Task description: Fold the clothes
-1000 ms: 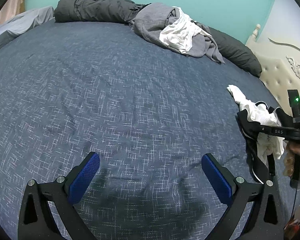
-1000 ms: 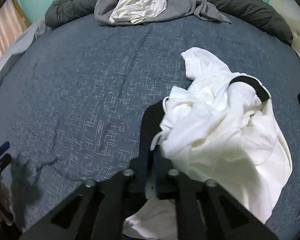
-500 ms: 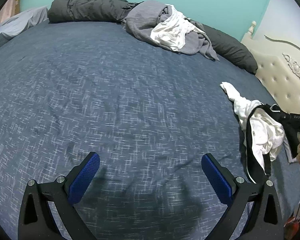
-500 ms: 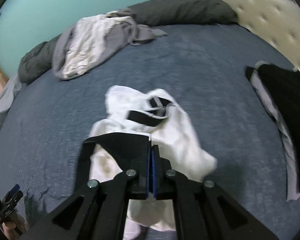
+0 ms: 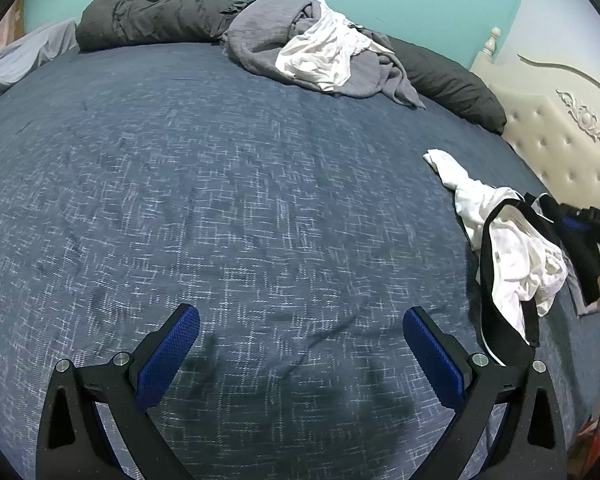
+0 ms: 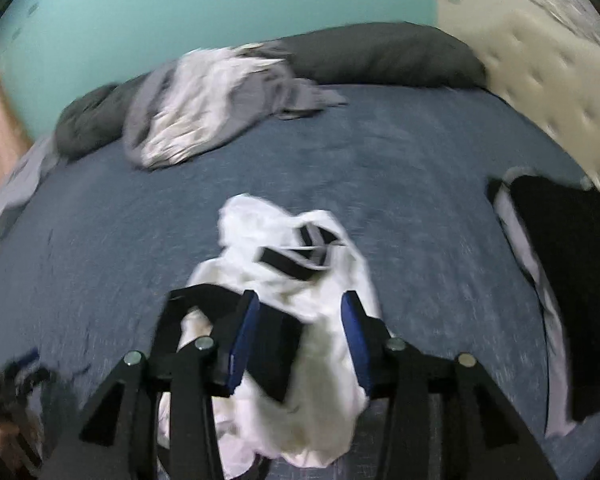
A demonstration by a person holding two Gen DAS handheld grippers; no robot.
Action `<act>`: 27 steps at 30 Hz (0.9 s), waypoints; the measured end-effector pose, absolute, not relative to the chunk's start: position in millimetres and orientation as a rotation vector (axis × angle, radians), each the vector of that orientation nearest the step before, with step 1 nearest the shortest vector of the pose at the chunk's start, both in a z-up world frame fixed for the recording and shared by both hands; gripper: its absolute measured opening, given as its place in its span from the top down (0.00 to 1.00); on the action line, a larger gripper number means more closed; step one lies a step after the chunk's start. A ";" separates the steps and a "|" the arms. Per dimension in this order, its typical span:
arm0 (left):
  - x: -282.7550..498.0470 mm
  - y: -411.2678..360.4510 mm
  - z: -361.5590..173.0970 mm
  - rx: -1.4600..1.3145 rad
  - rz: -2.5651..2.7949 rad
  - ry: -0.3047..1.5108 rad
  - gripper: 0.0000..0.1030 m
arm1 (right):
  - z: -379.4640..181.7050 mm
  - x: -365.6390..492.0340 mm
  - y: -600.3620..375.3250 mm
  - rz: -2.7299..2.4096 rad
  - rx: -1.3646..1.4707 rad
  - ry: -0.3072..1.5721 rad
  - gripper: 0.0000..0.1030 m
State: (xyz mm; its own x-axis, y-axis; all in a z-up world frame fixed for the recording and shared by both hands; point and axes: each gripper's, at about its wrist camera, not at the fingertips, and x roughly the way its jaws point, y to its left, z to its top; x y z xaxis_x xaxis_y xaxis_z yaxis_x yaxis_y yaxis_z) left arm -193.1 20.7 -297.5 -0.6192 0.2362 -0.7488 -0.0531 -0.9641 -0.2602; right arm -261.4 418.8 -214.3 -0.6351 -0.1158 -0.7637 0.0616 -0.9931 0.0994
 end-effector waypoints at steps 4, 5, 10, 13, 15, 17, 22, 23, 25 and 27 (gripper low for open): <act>-192.1 21.3 -297.7 -1.286 2.670 -0.318 0.00 | -217.8 -265.0 384.9 -2.663 1.305 0.089 0.58; -191.8 21.0 -297.2 -1.285 2.671 -0.320 0.00 | -221.0 -266.7 376.7 -2.642 1.317 0.138 0.58; -190.6 19.3 -295.8 -1.286 2.670 -0.331 0.00 | -240.1 -274.3 368.2 -2.643 1.406 0.189 0.58; -189.8 24.0 -296.4 -1.285 2.659 -0.313 0.00 | -249.4 -276.5 379.9 -2.662 1.438 0.099 0.72; -189.2 30.0 -296.8 -1.282 2.654 -0.282 0.00 | -256.7 -275.5 386.7 -2.679 1.456 0.079 0.84; -189.0 36.3 -298.2 -1.286 2.633 -0.275 0.00 | -257.7 -270.2 392.8 -2.716 1.422 0.037 0.89; -187.0 53.2 -302.5 -1.312 2.570 -0.284 0.00 | -250.5 -245.7 408.5 -2.784 1.277 -0.216 0.93; -185.6 58.8 -301.8 -1.308 2.563 -0.272 0.00 | -249.4 -239.5 409.2 -2.791 1.249 -0.258 0.93; -182.8 71.1 -300.0 -1.298 2.546 -0.251 0.00 | -248.0 -227.3 409.1 -2.801 1.197 -0.325 0.93; -180.7 85.9 -298.7 -1.291 2.514 -0.260 0.00 | -248.9 -216.4 409.2 -2.804 1.153 -0.394 0.93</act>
State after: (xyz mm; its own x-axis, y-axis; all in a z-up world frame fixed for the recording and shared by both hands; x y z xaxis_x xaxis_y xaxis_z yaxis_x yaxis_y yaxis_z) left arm -180.7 85.9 -298.7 -0.5500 0.3461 -0.7600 -0.1833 -0.9379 -0.2945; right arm -216.4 409.2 -248.9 -0.7123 -0.1740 -0.6799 -0.0199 -0.9634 0.2673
